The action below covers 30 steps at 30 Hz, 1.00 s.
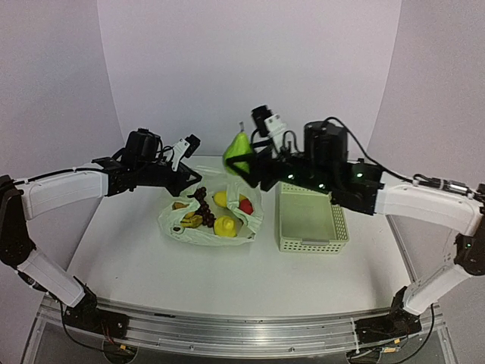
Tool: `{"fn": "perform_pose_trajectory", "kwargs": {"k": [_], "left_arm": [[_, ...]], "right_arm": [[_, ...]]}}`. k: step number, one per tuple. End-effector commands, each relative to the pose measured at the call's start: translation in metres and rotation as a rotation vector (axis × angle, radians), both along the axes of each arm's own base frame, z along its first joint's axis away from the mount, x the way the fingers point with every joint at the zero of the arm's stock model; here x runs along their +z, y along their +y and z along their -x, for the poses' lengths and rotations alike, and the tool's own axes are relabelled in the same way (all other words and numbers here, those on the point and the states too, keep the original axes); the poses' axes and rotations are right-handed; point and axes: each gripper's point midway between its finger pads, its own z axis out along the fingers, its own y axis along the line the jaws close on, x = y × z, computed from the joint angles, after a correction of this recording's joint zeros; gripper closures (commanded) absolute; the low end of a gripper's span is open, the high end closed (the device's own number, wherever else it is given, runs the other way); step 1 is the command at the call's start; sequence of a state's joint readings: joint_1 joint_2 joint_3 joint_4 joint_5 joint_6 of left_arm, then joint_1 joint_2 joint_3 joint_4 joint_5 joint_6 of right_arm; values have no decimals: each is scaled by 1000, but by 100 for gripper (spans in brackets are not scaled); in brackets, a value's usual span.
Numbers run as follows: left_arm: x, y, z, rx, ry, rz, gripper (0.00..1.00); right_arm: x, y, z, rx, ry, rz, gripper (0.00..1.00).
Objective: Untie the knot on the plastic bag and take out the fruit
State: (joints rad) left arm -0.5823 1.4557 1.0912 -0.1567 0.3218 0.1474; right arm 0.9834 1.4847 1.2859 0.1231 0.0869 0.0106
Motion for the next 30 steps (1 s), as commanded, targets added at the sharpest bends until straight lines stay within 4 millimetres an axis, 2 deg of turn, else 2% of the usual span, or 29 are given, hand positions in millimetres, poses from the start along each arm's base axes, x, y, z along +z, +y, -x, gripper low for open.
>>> {"fn": "perform_pose_trajectory", "kwargs": {"k": [1,2,4,6,7,9,10,12,14,16,18,19,21,24,27,28,30], "left_arm": [[7,-4,17,-52,9,37,100],[7,-5,18,-58,10,37,100],[8,-8,21,-73,9,42,100],[10,-9,21,-78,7,48,100],[11,-11,22,-82,7,50,100],[11,-12,23,-86,11,52,100],[11,-12,24,-87,12,53,100],[12,-13,24,-88,11,54,100],[13,-13,24,-85,5,52,100],[15,-12,22,-80,-9,48,100],[16,-11,21,-76,-15,47,100],[17,-11,21,-76,-16,47,100],[18,-10,22,-75,-17,48,100],[18,-10,23,-76,-15,47,100],[17,-10,24,-77,-12,47,100],[17,-10,23,-74,-13,48,100],[18,-10,22,-66,-13,52,100]], "right_arm": [[-39,-115,-68,-544,208,78,72],[-62,-142,-81,-647,293,142,73],[-107,-184,-91,-792,456,294,73],[-135,-211,-100,-884,564,426,73],[-145,-217,-108,-905,608,462,72],[-161,-221,-116,-905,685,524,71],[-175,-222,-119,-903,733,565,71],[-187,-221,-127,-899,794,611,69],[-211,-216,-129,-868,856,694,65],[-228,-208,-133,-835,891,732,58],[-234,-205,-135,-822,906,748,43],[-234,-205,-136,-824,910,753,36],[-226,-206,-137,-833,902,752,14],[-202,-210,-136,-843,861,739,10],[-161,-202,-133,-816,786,689,8],[-143,-192,-130,-781,733,678,8],[-103,-154,-117,-646,560,688,11]]}}
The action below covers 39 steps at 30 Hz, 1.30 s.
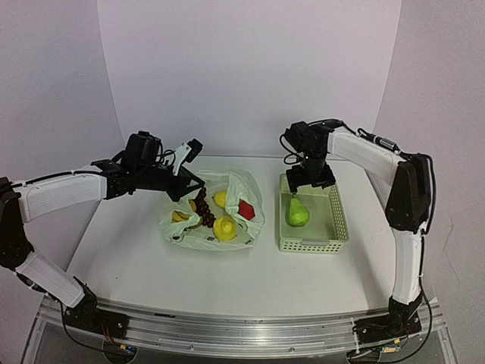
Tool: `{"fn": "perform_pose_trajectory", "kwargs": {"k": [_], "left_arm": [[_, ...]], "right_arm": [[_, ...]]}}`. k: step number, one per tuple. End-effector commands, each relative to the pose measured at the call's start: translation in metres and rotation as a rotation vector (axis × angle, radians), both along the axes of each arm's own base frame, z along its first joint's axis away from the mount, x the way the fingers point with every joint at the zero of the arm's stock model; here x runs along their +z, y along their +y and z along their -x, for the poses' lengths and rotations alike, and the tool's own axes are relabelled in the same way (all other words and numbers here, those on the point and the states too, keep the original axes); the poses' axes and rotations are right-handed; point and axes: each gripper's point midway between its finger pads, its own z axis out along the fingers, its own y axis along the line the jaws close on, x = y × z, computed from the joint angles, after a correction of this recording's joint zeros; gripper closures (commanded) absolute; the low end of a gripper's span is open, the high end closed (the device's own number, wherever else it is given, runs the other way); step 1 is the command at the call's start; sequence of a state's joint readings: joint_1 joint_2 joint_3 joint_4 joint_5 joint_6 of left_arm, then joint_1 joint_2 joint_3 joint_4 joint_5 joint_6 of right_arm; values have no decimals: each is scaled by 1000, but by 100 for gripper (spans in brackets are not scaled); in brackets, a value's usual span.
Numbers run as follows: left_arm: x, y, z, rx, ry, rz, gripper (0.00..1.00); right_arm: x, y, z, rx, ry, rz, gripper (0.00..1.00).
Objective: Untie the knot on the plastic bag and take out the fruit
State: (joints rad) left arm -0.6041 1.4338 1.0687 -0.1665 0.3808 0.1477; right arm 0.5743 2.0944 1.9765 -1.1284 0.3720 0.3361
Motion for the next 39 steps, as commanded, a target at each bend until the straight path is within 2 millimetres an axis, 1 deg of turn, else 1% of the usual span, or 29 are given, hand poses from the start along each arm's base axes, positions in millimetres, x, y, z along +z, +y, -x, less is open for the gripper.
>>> {"fn": "perform_pose_trajectory", "kwargs": {"k": [1,2,3,4,5,6,7,8,9,12,14,15,16,18,20,22,25,26,29,31,32,34,35,37,39], "left_arm": [[21,0,0,11,-36,38,100],[22,0,-1,14,-35,42,100],[22,0,-1,17,-33,45,100],[22,0,-2,19,-30,47,100],[22,0,-3,19,-29,49,100],[22,1,-4,21,-31,51,100],[23,1,-5,24,-33,54,100],[24,2,-7,26,-35,56,100],[25,3,-8,27,-35,60,100],[34,4,-11,29,-45,72,100],[41,2,-9,14,-51,85,100],[43,1,-8,4,-52,92,100],[44,0,-7,-1,-52,96,100],[45,0,-7,-2,-50,99,100],[43,0,-8,4,-43,95,100],[42,2,-6,3,-43,91,100],[42,1,-3,-8,-43,93,100],[42,1,-3,-9,-41,93,100],[40,1,-4,-6,-39,89,100],[37,3,-6,0,-49,77,100],[35,4,-6,3,-56,67,100],[28,7,-9,10,-79,40,100],[24,9,-11,14,-90,25,100],[18,11,-13,17,-101,8,100],[14,12,-13,8,-115,-2,100]], "right_arm": [[125,75,35,370,-288,-57,12],[142,110,48,547,-360,-77,13],[151,149,79,723,-388,-155,13],[161,183,110,887,-437,-245,13],[168,211,139,1024,-486,-348,14],[173,231,155,1084,-533,-471,18],[177,247,170,1130,-579,-587,22],[179,259,176,1138,-616,-674,27],[176,267,180,1130,-638,-724,30],[149,290,181,1093,-594,-761,33],[133,303,174,1047,-555,-771,34],[126,307,167,1001,-543,-768,35],[114,310,156,962,-546,-734,37],[94,310,135,886,-565,-648,43],[81,303,120,826,-585,-559,45],[65,291,107,772,-605,-462,45],[41,278,95,732,-588,-366,47],[31,276,93,728,-568,-349,47],[13,274,93,720,-521,-349,47],[8,272,96,707,-477,-401,46],[8,273,100,721,-439,-456,45],[14,281,122,796,-325,-627,42],[20,284,133,838,-257,-729,39],[31,275,135,830,-190,-830,34],[37,264,131,800,-156,-885,27]]}}
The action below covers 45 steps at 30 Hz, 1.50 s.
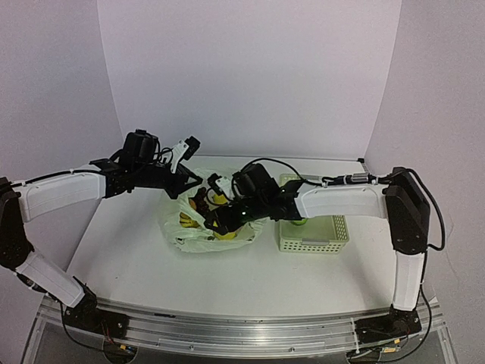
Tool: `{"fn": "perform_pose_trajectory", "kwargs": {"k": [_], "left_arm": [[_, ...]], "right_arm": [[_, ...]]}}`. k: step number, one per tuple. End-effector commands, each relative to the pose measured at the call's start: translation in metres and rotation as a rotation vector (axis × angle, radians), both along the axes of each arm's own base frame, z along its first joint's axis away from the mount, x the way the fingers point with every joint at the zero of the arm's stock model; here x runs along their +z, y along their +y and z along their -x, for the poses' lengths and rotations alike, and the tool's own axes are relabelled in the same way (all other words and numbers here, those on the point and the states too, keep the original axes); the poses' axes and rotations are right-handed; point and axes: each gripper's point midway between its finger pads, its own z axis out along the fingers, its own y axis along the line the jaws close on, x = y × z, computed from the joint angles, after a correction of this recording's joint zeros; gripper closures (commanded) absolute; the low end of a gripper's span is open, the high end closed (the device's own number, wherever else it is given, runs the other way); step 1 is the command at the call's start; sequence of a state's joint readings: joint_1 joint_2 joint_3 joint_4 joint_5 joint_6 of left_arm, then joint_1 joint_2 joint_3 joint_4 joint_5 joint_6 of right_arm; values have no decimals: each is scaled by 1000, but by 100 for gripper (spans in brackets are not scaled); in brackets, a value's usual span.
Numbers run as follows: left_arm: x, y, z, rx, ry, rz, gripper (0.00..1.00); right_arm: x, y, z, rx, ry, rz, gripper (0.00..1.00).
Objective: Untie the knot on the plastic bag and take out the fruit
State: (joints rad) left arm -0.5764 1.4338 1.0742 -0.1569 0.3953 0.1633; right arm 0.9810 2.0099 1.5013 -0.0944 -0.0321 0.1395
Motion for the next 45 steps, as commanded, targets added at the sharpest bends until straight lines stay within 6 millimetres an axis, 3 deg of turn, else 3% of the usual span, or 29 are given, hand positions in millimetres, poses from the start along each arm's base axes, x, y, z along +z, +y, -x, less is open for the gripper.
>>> {"fn": "perform_pose_trajectory", "kwargs": {"k": [1,4,8,14,17,21,27,36,41,45], "left_arm": [[10,4,-4,-11,-103,-8,100],[12,1,0,-45,-123,5,100],[14,-1,2,-65,-135,6,100],[6,7,1,-48,-168,-35,100],[13,4,5,-68,-154,-10,100],[24,-10,19,-127,-139,36,100],[15,-17,20,-134,-80,45,100],[22,-20,13,-129,-91,57,100],[21,-19,13,-124,-93,50,100],[21,-18,12,-118,-96,48,100]], "right_arm": [[50,-13,12,96,197,-213,25],[51,-13,-1,69,211,-226,24],[33,-8,-15,4,232,-199,26],[15,-36,-18,-94,186,-119,28],[11,-46,-21,-145,138,-21,32],[2,-38,-23,-154,-27,147,27],[-8,-39,-44,-190,-177,298,19],[-55,-29,-39,-141,-91,355,16],[-73,-24,-36,-130,-42,356,22],[-72,-23,-37,-133,-47,354,43]]}}
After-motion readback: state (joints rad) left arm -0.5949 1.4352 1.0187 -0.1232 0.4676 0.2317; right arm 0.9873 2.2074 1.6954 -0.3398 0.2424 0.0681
